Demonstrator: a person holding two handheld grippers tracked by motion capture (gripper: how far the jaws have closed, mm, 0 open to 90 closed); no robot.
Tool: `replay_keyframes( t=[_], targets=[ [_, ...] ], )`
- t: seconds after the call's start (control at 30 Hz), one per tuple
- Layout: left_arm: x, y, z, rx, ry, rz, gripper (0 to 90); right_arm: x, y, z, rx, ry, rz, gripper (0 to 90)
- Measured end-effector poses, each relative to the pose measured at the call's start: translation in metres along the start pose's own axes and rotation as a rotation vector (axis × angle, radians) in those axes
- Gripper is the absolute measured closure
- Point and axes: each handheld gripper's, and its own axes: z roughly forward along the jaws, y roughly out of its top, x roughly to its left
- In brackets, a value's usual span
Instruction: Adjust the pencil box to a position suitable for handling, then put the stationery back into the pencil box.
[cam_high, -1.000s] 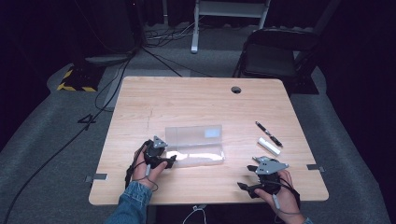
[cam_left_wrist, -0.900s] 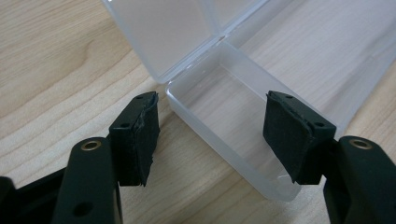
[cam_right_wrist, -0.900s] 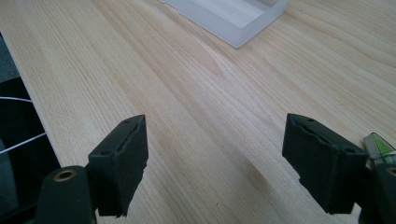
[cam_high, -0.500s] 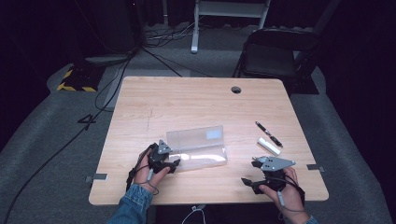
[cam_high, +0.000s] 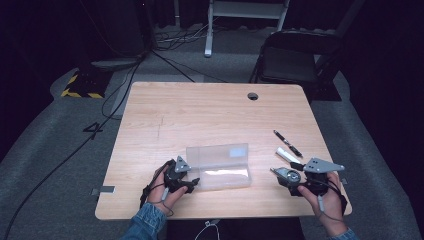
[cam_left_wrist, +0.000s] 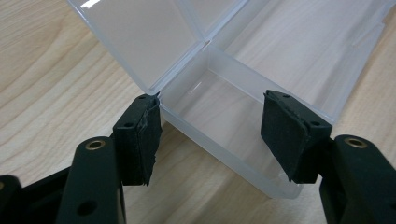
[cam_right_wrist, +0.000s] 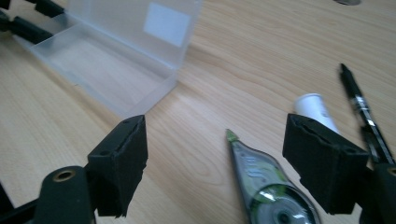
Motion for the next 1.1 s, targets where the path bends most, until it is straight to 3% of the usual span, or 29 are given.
replay_keyframes(
  t=[0.4,0.83,1.1],
  targets=[
    [-0.01,0.003,0.002,0.011,-0.031,0.045,38.5,-0.033,-0.013,-0.01,0.026,-0.08,0.074,23.5],
    [-0.025,0.004,0.004,0.015,-0.078,0.081,38.3,-0.045,-0.023,-0.01,0.046,-0.093,0.118,23.4],
    [-0.027,0.005,0.006,0.012,-0.082,0.08,38.2,-0.047,-0.024,-0.01,0.036,-0.098,0.122,22.9]
  ],
)
